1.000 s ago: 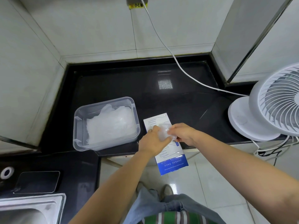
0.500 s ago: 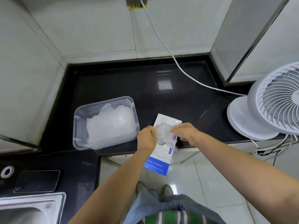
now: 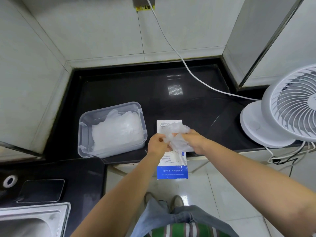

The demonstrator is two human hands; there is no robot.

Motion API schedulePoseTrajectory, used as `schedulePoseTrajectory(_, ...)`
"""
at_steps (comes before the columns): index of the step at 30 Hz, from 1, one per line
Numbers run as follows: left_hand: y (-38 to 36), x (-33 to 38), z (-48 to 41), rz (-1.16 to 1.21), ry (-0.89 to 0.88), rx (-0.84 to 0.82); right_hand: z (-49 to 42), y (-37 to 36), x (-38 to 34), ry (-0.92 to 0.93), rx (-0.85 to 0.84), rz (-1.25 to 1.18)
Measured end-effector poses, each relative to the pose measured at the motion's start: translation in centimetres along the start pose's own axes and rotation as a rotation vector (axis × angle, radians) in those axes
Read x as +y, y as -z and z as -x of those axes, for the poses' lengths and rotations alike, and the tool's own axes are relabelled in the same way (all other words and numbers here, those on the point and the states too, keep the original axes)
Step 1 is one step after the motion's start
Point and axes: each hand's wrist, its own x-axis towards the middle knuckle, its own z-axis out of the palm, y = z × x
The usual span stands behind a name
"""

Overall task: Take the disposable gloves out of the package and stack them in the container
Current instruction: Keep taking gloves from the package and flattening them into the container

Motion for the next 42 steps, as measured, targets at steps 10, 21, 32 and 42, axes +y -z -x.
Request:
schedulePoseTrajectory(10, 0.2, 0.9, 0.3, -0.233, -0.146, 0.183, -0.7, 0.4, 0.2, 0.105, 0.275, 0.057)
schedulePoseTrajectory(21, 0.0, 1.8, 0.0, -0.393, -0.150, 0.154, -0.2, -1.4, 0.2, 0.191, 0.044, 0.112)
schedulePoseTrajectory(32, 2.3, 4.4, 0.2, -0.245, -0.354, 0.379, -1.5, -1.3, 0.2, 0.327, 0.245, 0.494)
schedulePoseTrajectory(42, 6.3, 5.2, 0.0, 0.084, -0.254, 0.327, -3.1, -3.5, 0.5, 0.389, 0.164, 1.278)
